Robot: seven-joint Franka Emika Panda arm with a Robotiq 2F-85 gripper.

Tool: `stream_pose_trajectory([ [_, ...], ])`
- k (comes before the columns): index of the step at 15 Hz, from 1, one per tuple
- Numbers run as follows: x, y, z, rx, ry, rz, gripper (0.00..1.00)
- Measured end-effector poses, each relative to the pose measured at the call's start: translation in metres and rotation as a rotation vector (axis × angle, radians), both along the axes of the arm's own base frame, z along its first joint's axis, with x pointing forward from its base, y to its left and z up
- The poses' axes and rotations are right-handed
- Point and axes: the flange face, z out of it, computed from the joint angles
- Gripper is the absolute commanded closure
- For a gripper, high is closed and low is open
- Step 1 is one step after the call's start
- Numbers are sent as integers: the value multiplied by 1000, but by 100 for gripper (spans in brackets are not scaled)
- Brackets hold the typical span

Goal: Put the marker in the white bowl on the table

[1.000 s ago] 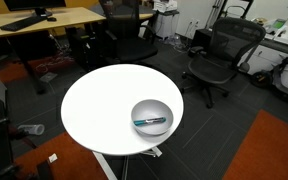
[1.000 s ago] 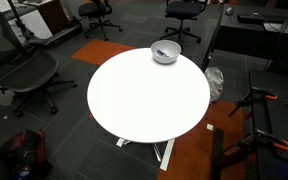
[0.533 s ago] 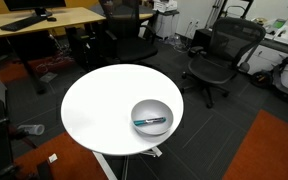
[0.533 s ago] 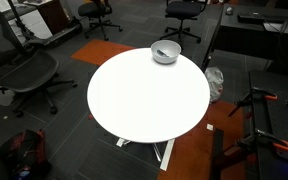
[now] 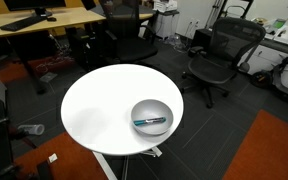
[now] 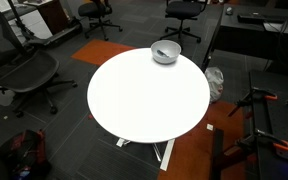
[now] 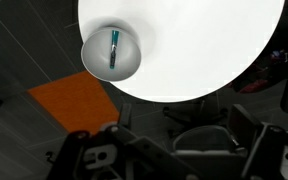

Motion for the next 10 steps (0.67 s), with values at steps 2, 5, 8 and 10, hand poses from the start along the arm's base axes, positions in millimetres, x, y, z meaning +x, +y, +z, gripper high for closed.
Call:
stream_pose_trajectory([
  [2,13,-12,-17,33,7,-32,0],
  [5,31,-32,-41,68,6,-81,0],
  [8,46,-49,-65,76,25,-117,0],
  [10,55,-57,-79,75,48,-130,0],
])
